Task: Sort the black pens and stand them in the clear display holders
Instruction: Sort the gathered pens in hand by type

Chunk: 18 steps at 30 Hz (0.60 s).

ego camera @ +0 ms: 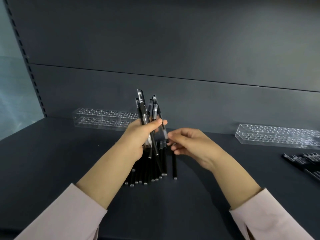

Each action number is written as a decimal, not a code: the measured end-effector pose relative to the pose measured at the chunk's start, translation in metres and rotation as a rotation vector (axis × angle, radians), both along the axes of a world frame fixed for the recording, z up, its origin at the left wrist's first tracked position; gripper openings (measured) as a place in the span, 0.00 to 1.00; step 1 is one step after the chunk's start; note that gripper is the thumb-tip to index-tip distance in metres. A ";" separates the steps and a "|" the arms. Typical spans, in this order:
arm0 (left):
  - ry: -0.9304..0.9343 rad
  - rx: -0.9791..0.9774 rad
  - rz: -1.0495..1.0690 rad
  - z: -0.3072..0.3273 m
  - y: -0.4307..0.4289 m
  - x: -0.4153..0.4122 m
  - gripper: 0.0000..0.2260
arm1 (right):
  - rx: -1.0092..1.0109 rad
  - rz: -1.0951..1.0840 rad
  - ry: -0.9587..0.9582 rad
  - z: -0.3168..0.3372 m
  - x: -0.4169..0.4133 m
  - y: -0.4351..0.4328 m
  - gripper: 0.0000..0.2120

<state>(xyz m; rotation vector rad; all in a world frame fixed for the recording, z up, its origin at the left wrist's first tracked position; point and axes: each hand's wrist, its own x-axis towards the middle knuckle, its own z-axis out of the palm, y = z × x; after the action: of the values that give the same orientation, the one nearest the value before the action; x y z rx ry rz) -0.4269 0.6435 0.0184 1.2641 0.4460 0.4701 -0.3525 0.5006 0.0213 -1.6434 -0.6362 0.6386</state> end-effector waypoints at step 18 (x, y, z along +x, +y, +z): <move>-0.035 0.077 -0.162 0.008 -0.206 0.108 0.03 | 0.000 -0.462 -0.304 -0.002 0.101 -0.227 0.04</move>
<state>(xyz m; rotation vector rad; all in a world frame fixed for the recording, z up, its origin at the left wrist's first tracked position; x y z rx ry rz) -0.3193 0.4379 0.0263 1.3530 0.2955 0.3743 -0.2516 0.2734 0.0192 -1.8223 -0.4437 0.0538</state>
